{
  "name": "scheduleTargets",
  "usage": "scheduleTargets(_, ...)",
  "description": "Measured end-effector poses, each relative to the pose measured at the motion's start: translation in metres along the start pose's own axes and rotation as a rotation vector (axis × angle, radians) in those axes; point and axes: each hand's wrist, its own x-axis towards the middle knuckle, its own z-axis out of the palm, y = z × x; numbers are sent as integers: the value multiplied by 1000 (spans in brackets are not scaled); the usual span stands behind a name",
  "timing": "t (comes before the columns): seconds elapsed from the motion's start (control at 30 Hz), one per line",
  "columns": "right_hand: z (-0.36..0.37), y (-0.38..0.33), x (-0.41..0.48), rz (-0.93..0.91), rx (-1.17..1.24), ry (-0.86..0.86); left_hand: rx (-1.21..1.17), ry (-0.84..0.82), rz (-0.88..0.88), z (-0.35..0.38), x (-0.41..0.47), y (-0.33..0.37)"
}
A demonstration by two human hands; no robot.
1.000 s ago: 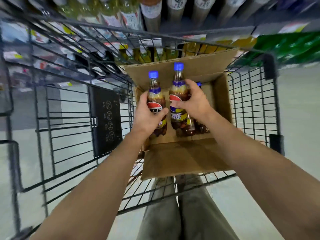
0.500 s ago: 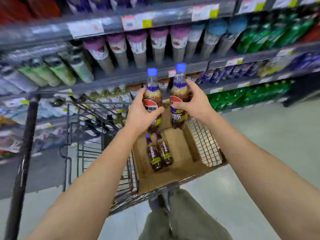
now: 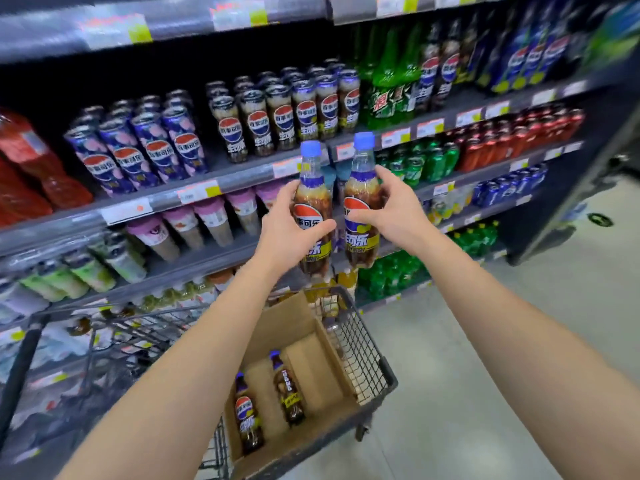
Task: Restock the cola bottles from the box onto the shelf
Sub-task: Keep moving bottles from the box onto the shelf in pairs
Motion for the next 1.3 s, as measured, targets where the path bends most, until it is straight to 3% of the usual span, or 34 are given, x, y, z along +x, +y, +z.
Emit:
scheduleTargets(0.3,-182,20,1,-81,-32,62,0,55,48,112,15,133)
scheduleTargets(0.57,-290,35,17,-150,-50,51,11,55,85,195,30,205)
scheduleTargets(0.87,-344,63,83,-167,-14,24,35,49,54,246,93,213)
scheduleTargets(1.3,-380,122,259,-135,-31,-16,30,62,11,323,247,217)
